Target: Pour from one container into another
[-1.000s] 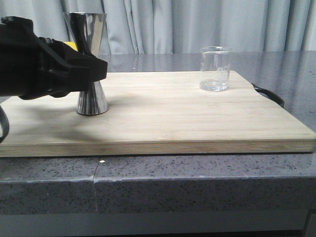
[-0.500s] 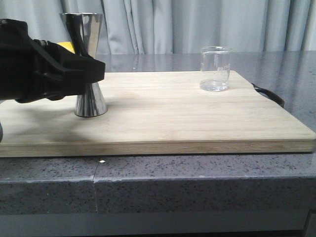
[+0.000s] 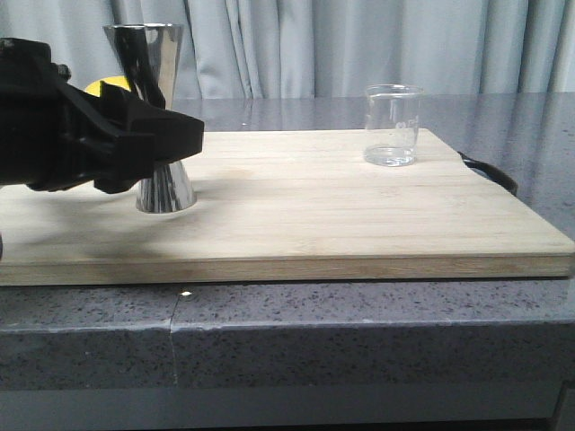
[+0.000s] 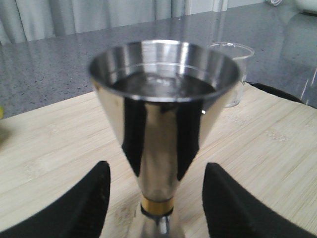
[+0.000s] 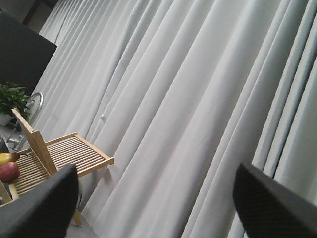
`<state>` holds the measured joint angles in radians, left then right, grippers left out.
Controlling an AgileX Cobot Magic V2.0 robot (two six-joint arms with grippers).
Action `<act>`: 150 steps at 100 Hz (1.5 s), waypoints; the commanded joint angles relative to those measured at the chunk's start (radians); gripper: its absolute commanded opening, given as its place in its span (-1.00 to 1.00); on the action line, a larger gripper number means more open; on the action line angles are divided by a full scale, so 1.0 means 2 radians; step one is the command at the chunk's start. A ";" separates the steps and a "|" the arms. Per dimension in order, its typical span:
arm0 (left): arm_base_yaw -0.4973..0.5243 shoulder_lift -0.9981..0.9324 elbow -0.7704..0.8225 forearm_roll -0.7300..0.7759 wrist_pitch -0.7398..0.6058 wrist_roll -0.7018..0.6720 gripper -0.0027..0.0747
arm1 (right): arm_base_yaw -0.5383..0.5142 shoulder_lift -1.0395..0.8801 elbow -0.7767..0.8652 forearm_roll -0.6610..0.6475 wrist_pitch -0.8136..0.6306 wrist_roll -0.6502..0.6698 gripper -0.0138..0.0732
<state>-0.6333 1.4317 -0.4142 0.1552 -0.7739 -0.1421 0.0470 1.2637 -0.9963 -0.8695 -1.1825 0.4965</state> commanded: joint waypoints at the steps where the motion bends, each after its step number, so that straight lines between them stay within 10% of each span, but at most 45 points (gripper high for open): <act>1: 0.000 -0.016 -0.009 -0.002 -0.035 0.016 0.15 | -0.001 -0.014 -0.017 0.024 -0.015 0.002 0.64; 58: 0.000 -0.056 -0.008 -0.002 0.020 0.005 0.33 | -0.001 -0.014 -0.017 0.024 -0.003 0.002 0.64; 101: -0.002 -0.190 -0.008 -0.002 0.228 -0.015 0.32 | -0.001 -0.014 -0.017 0.024 0.014 0.002 0.64; 129: 0.019 -0.349 -0.013 -0.003 0.298 0.043 0.32 | -0.021 -0.020 -0.018 0.075 0.192 0.002 0.64; 150: 0.140 -0.434 -0.070 -0.007 0.322 0.044 0.32 | -0.067 -0.084 -0.018 0.079 0.339 0.002 0.63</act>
<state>-0.4395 0.6102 -0.4791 0.1542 -0.0838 -0.0588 -0.0639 1.1944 -0.9963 -0.7557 -0.5857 0.4986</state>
